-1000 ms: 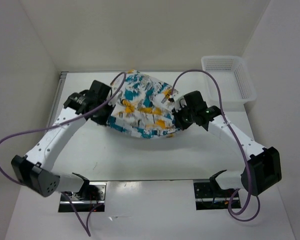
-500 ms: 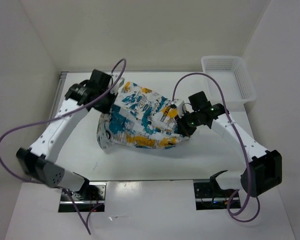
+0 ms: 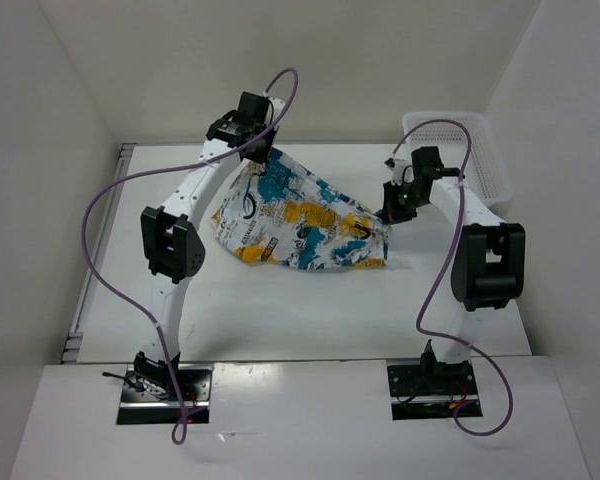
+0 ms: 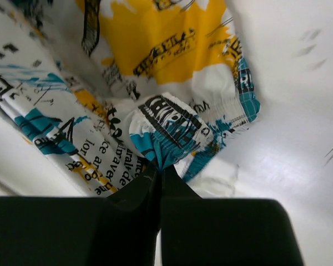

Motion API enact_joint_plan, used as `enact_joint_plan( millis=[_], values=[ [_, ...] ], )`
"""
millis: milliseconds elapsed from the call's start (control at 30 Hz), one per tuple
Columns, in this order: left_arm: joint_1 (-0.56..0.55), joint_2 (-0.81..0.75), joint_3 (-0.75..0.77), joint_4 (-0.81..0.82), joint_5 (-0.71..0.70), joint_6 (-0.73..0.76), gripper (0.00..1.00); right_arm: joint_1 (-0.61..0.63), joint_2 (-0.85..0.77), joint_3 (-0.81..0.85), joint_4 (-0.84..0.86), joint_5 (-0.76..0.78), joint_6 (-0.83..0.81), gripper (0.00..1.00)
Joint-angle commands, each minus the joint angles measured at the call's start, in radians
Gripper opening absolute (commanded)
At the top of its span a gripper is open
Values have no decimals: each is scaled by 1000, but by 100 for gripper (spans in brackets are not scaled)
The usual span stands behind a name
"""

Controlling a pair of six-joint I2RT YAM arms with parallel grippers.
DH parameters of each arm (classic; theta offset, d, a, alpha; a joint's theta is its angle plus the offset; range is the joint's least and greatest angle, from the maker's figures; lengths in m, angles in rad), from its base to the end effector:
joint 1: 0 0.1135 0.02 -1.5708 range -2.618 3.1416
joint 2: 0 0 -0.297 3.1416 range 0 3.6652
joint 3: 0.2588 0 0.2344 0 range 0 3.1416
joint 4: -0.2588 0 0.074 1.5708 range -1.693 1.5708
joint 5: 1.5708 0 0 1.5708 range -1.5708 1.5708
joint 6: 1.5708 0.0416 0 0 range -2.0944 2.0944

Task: Fold and stack the shorts
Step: Fold the shorts

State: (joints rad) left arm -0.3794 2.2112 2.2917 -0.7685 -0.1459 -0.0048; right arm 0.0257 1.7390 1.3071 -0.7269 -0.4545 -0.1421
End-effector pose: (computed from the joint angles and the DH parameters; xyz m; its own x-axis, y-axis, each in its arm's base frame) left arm 0.4736 -0.1823 0.3565 -0.5911 0.2306 -0.7730 0.2593 0.9617 0.0886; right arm 0.3446 0.0271 0.2639 -0.8786 -0.1499 -0.4534 -0.3265 0.8813 0.3415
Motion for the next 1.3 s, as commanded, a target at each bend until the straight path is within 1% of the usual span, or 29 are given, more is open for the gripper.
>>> enact_joint_plan(
  millis=[0, 67, 100, 133, 200, 233, 267, 300, 333, 367, 400, 433, 467, 500, 567, 600, 633, 700, 733, 800, 833, 867, 900, 933, 1033, 1133, 1200, 1233, 1267],
  values=[
    [50, 86, 159, 23, -67, 5, 0, -6, 92, 150, 44, 53, 72, 0],
    [79, 142, 244, -12, -67, 5, 0, -6, 128, 193, 44, 71, 93, 0],
    [79, 201, 288, -53, -58, 5, 1, -6, 158, 202, 44, 95, 102, 0],
    [79, 231, 373, -72, -58, 5, 2, -6, 171, 202, 53, 111, 120, 0],
    [79, 306, 446, -98, -40, 5, 5, -6, 200, 234, 64, 166, 142, 1],
    [79, 329, 507, -98, -40, 5, 5, -6, 200, 247, 64, 193, 156, 1],
    [79, 353, 543, -98, -40, 5, 7, -6, 214, 277, 76, 212, 170, 6],
    [79, 405, 578, -98, -59, 5, 9, -6, 229, 297, 76, 233, 192, 19],
    [88, 433, 616, -98, -76, 5, 9, -6, 229, 354, 76, 234, 208, 39],
    [88, 459, 693, -110, -92, 5, 11, -6, 241, 389, 76, 234, 222, 60],
    [97, 503, 730, -141, -110, 5, 14, -6, 241, 424, 86, 234, 232, 88],
    [109, 522, 762, -156, -110, 5, 18, -6, 241, 499, 86, 234, 252, 93],
    [109, 550, 791, -181, -124, 5, 50, -6, 241, 532, 96, 246, 262, 95],
    [125, 550, 823, -190, -124, 5, 69, -6, 241, 556, 96, 261, 271, 95],
    [140, 550, 824, -199, -86, 5, 88, -6, 188, 574, 96, 304, 289, 95],
    [149, 550, 839, -210, -66, 5, 100, -6, 160, 545, 96, 304, 289, 94],
    [149, 535, 839, -221, -29, 5, 100, -6, 130, 465, 84, 269, 289, 94],
    [169, 498, 839, -258, 6, 5, 100, -6, 33, 359, 73, 260, 280, 94],
    [194, 487, 839, -281, 58, 5, 100, 6, 5, 248, 61, 260, 271, 94],
    [235, 469, 806, -386, 168, 5, 100, 6, -58, 140, 61, 248, 283, 94],
    [252, 455, 763, -417, 225, 5, 100, 6, -67, 53, 61, 232, 283, 94],
    [264, 444, 706, -449, 286, 5, 100, 6, -67, 19, 76, 200, 308, 94],
    [264, 432, 605, -449, 287, 5, 100, 6, -67, -29, 90, 179, 318, 94],
    [264, 432, 577, -449, 298, 5, 100, 19, -52, -45, 104, 147, 329, 94],
    [264, 473, 566, -459, 316, 5, 100, 33, 14, -57, 170, 146, 348, 94],
    [274, 513, 566, -479, 295, 5, 100, 42, 89, -37, 181, 146, 357, 94],
    [283, 513, 513, -479, 318, 5, 100, 54, 138, -37, 181, 160, 371, 94],
    [283, 513, 491, -479, 318, 5, 100, 54, 152, -37, 190, 169, 381, 93],
    [283, 513, 473, -479, 318, 5, 100, 65, 163, -37, 199, 181, 395, 90]
  ],
)
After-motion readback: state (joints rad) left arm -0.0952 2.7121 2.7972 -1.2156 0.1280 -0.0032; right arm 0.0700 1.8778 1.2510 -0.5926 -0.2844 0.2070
